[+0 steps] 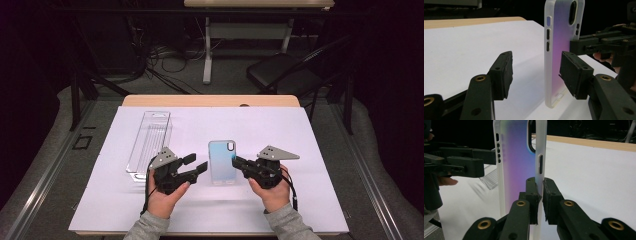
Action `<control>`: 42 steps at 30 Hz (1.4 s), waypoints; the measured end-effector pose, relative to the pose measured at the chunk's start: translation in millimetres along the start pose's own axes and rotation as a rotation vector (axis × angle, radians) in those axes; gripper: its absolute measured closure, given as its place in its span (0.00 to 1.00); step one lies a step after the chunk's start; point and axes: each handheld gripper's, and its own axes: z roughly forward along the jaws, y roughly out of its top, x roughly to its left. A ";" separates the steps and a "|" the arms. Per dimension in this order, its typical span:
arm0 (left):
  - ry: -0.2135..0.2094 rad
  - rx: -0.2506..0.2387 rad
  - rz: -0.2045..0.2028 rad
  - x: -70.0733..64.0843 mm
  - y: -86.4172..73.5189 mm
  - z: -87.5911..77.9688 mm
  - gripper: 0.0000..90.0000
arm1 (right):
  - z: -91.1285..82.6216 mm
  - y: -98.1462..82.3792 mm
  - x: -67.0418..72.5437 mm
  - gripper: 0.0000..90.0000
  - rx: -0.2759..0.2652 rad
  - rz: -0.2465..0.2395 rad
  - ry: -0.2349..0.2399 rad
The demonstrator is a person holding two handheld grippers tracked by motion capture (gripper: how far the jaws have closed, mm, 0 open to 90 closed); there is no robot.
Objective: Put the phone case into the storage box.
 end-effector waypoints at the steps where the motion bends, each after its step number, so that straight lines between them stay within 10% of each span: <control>1: 0.008 0.001 -0.003 -0.9 1.1 -0.1 0.49 | -0.2 -0.1 -0.3 0.93 -0.001 0.000 -0.001; 42: 0.025 -0.010 0.004 -20.5 38.2 18.0 0.57 | -0.7 -3.8 1.9 0.93 -0.033 -0.002 -0.040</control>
